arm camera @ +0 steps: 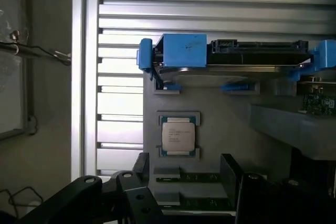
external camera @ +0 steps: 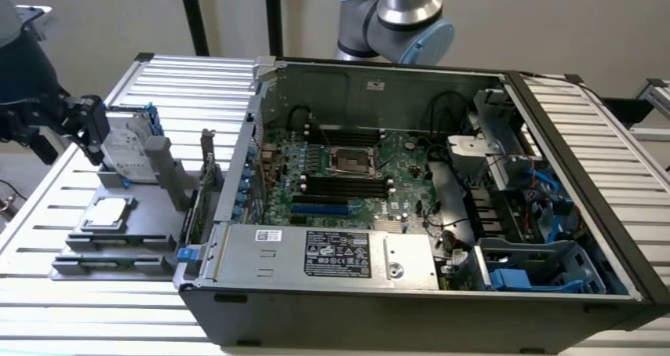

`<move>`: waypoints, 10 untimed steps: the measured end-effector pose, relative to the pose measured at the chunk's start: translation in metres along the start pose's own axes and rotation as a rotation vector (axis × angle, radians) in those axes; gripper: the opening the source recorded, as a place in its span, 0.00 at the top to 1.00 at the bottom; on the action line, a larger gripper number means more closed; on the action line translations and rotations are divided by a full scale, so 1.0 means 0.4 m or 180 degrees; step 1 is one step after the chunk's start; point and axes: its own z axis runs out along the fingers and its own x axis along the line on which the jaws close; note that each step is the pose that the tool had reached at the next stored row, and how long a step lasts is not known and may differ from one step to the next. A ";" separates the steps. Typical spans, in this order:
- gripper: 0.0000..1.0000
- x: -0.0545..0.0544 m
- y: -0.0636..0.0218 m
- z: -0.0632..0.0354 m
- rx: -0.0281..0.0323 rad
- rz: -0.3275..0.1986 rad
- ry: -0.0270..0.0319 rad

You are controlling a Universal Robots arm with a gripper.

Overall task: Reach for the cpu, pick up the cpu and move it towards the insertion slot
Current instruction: 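Pick up the cpu and move it towards the insertion slot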

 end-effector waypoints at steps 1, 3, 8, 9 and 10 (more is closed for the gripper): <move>0.35 0.000 0.000 0.005 0.0000 0.0000 0.0000; 0.35 0.000 0.000 0.014 -0.0001 0.0000 -0.0001; 0.35 0.000 -0.001 0.037 0.0000 0.0000 -0.0001; 0.35 0.000 -0.002 0.046 0.0000 0.0000 0.0000; 0.35 0.000 -0.002 0.050 0.0000 0.0000 0.0000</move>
